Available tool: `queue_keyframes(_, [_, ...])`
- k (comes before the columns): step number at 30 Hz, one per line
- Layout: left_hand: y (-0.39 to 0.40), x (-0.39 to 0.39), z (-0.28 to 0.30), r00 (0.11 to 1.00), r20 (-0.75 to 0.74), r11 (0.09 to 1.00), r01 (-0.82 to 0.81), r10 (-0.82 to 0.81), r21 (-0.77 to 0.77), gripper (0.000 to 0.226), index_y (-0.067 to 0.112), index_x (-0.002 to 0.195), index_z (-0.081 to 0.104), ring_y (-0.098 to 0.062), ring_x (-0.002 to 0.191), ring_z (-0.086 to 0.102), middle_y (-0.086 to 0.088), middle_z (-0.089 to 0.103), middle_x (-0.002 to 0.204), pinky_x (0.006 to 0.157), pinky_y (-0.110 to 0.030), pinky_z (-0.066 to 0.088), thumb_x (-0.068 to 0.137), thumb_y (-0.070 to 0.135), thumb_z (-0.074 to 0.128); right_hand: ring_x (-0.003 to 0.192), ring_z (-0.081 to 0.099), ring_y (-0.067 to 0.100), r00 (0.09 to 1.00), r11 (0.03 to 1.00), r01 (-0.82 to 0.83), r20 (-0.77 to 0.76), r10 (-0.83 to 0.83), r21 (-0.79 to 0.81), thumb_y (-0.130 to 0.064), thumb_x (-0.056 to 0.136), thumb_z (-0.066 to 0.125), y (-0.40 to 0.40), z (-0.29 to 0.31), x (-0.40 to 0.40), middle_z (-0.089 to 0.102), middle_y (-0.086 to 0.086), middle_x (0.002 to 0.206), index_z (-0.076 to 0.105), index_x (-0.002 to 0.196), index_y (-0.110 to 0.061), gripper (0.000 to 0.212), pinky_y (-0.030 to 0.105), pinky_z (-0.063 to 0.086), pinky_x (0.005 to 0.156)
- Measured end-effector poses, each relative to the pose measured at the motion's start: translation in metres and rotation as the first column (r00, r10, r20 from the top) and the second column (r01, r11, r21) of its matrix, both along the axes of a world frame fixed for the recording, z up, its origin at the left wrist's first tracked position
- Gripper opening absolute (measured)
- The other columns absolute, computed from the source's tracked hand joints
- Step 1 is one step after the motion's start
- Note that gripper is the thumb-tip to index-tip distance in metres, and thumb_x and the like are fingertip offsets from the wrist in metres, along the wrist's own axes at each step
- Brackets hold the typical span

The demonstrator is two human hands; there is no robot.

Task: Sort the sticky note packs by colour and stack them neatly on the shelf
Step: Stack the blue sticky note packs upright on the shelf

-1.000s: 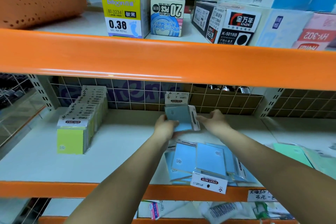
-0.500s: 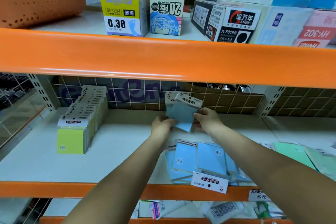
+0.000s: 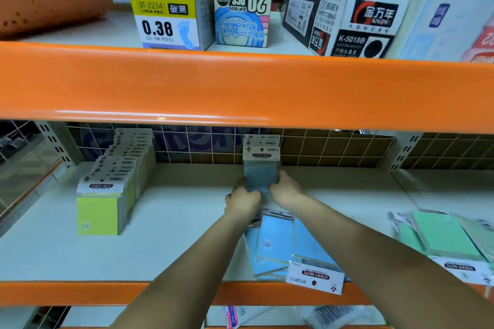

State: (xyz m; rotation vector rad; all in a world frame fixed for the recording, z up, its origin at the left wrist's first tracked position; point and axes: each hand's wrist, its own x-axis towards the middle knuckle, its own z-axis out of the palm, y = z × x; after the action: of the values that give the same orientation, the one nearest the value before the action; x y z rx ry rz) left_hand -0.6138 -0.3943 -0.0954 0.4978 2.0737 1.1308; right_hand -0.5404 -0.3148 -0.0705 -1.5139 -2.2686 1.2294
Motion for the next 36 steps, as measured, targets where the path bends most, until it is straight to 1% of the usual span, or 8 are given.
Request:
queue_keyframes(2, [0.0,-0.002,0.002,0.999,0.053,1.0,0.001,0.0,-0.015,0.078,0.051,0.137,0.032,-0.034,0.109,0.055,-0.006,0.052,0.126,0.101,-0.043,0.046,0.063,0.034,0.048,0.094,0.053,0.025,1.0,0.999,-0.008,0.009,0.009,-0.042,-0.014,0.097,0.047,0.004,-0.001,-0.002,0.057,0.012,0.126,0.037,0.14,-0.017,0.045,0.026,0.038,0.074])
queue_keyframes(7, [0.003,-0.003,0.002,0.979,0.103,0.983,0.181,-0.178,-0.014,0.103,0.038,0.151,0.009,-0.033,0.138,0.036,-0.009,0.04,0.149,0.114,-0.046,0.031,0.06,0.036,0.057,0.102,0.054,0.025,0.992,0.997,-0.055,0.114,0.061,-0.052,-0.011,0.094,0.051,0.012,-0.001,-0.003,0.056,0.011,0.127,0.045,0.134,-0.012,0.04,0.026,0.038,0.075])
queue_keyframes(10, [0.0,-0.008,0.002,0.959,0.074,0.962,0.274,-0.272,-0.016,0.09,0.034,0.152,-0.001,-0.032,0.143,0.026,-0.008,0.028,0.153,0.118,-0.046,0.022,0.083,0.028,0.056,0.105,0.058,0.026,0.979,0.993,-0.113,0.165,0.116,-0.028,-0.011,0.092,0.051,0.016,0.002,-0.006,0.06,0.013,0.124,0.055,0.127,-0.01,0.035,0.026,0.041,0.075])
queue_keyframes(13, [0.001,-0.015,0.0,0.947,0.07,0.949,0.316,-0.313,-0.025,0.075,0.035,0.151,0.006,-0.036,0.145,0.018,-0.011,0.026,0.156,0.118,-0.051,0.017,0.091,0.019,0.047,0.106,0.059,0.027,0.957,0.983,-0.182,0.234,0.173,0.015,-0.013,0.094,0.048,0.019,0.004,-0.009,0.06,0.014,0.123,0.057,0.126,-0.007,0.033,0.025,0.04,0.073])
queue_keyframes(17, [0.0,-0.022,-0.006,0.941,0.093,0.945,0.327,-0.324,-0.017,0.08,0.046,0.148,0.008,-0.034,0.144,0.02,-0.01,0.027,0.155,0.117,-0.049,0.023,0.08,0.021,0.042,0.103,0.059,0.026,0.943,0.977,-0.209,0.272,0.19,0.043,-0.015,0.096,0.048,0.019,0.005,-0.009,0.061,0.014,0.122,0.057,0.124,-0.006,0.031,0.025,0.039,0.072])
queue_keyframes(23, [-0.001,-0.019,-0.007,0.969,0.104,0.974,0.223,-0.226,0.042,0.068,0.025,0.154,0.003,-0.03,0.144,0.022,-0.006,0.02,0.158,0.119,-0.044,0.017,0.095,0.002,0.028,0.095,0.057,0.023,0.948,0.979,-0.205,0.25,0.196,0.011,-0.017,0.092,0.054,0.022,0.004,0.0,0.062,0.011,0.116,0.057,0.119,-0.01,0.028,0.027,0.042,0.073])
queue_keyframes(28, [0.003,-0.021,-0.016,0.965,0.078,0.968,0.248,-0.251,0.048,0.082,0.04,0.151,0.008,-0.032,0.143,0.025,-0.006,0.017,0.158,0.114,-0.05,0.028,0.082,0.017,0.047,0.091,0.056,0.022,0.95,0.984,-0.174,0.254,0.179,-0.043,-0.02,0.089,0.059,0.026,0.005,0.009,0.059,0.009,0.109,0.047,0.124,-0.01,0.039,0.028,0.041,0.067])
queue_keyframes(36, [-0.004,-0.018,-0.009,0.976,0.121,0.981,0.174,-0.183,0.08,0.083,0.036,0.152,-0.005,-0.029,0.132,0.041,-0.004,0.02,0.157,0.108,-0.037,0.04,0.089,0.001,0.036,0.098,0.052,0.025,0.946,0.986,-0.161,0.277,0.166,-0.04,-0.011,0.091,0.048,0.024,0.004,0.012,0.054,0.014,0.119,0.04,0.136,-0.002,0.046,0.028,0.039,0.075])
